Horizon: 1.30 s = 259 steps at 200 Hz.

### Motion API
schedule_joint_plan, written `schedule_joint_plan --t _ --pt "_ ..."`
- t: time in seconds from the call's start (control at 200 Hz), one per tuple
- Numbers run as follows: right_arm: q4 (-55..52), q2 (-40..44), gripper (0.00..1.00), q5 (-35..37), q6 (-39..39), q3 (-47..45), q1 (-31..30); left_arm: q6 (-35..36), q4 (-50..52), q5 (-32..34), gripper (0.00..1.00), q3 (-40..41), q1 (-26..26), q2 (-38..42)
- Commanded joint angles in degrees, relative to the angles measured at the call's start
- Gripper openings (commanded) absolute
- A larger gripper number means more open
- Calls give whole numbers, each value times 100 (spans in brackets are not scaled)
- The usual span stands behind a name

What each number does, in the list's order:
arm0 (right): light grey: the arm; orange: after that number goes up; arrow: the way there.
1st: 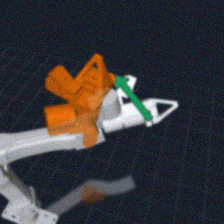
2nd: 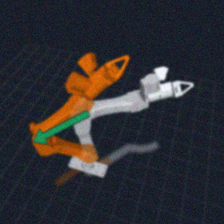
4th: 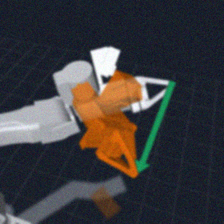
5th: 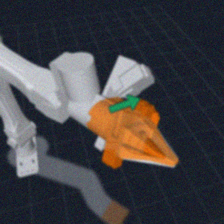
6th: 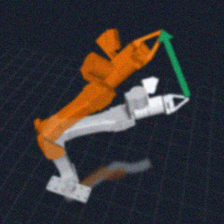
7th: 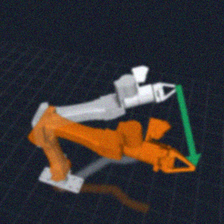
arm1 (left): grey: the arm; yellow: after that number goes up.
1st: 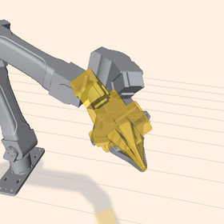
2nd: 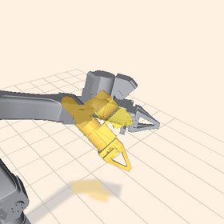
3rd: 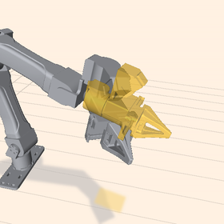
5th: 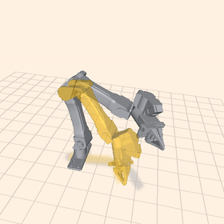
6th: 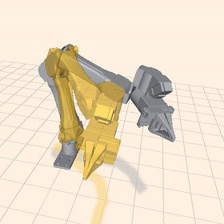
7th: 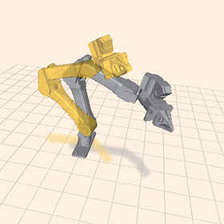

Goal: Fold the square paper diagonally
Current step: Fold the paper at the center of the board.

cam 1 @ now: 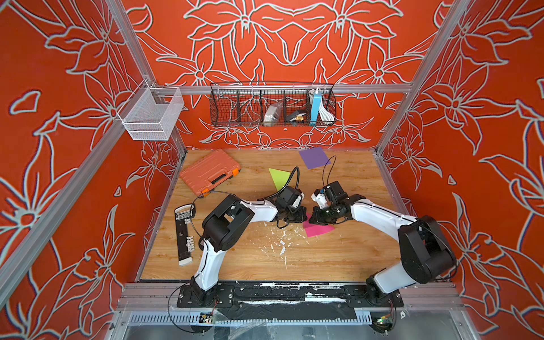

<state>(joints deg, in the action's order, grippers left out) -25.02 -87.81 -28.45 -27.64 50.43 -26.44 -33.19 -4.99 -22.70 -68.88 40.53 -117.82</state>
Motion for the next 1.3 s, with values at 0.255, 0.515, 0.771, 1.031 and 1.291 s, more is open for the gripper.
schedule_joint_plan --t 0.255,0.515,0.771,1.031,1.291 --pt "85 -82 0 634 -286 -498 -55 39 174 225 2 270 -37 -12" --pt "50 -367 0 974 -211 -389 -55 16 122 236 2 379 -32 79" --pt "-90 -443 0 1235 -60 -247 -33 7 116 284 2 454 -37 141" --pt "-96 -627 0 1210 89 -131 27 -16 69 233 2 563 -37 236" --pt "-229 -694 0 1307 274 45 99 -46 34 131 2 648 -36 305"
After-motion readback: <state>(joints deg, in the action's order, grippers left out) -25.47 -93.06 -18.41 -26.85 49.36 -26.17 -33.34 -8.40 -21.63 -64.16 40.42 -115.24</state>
